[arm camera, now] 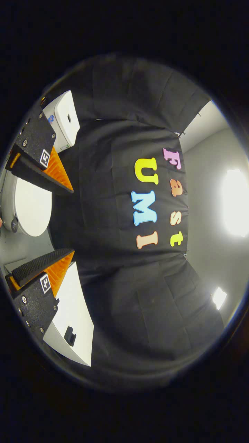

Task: Open the toilet lid.

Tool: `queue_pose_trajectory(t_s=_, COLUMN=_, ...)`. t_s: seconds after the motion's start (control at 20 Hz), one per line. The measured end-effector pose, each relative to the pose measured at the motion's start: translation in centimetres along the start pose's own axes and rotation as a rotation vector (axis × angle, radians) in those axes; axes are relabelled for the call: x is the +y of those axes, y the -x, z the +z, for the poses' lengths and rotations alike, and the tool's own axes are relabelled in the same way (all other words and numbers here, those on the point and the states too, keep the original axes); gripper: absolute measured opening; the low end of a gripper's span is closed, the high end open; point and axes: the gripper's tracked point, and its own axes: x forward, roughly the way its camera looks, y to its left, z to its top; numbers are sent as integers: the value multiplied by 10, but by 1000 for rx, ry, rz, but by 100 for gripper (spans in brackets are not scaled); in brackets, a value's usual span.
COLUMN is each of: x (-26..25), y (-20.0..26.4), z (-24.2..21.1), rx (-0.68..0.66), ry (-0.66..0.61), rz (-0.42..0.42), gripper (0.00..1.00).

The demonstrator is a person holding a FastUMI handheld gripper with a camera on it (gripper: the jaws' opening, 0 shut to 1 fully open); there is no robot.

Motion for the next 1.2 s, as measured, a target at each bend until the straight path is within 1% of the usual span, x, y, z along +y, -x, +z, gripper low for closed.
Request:
queue_pose_trajectory(t_s=0.1, x=5, y=-2, z=-15, rx=64, ry=-1, rz=14, gripper=94)
queue_pose_trajectory(t_s=0.2, x=14, y=-4, z=-29, rx=117, ry=-34, rz=39, gripper=95)
queue_pose_trajectory(t_s=0.45, x=34, y=-9, z=-76, rx=277, ry=-245, rz=48, gripper=96)
queue_pose_trajectory(t_s=0.6, x=29, y=-7, z=-109, rx=370, ry=-316, rz=9, gripper=96)
queue_pose_trajectory(t_s=0.75, x=16, y=-4, z=-138, rx=440, ry=-400, rz=-82, gripper=96)
queue_pose_trajectory(t_s=1.0, x=15, y=1, z=-184, rx=539, ry=-502, rz=-126, gripper=96)
queue_pose_trajectory(t_s=1.2, x=3, y=4, z=-217, rx=610, ry=-518, rz=-173, gripper=96)
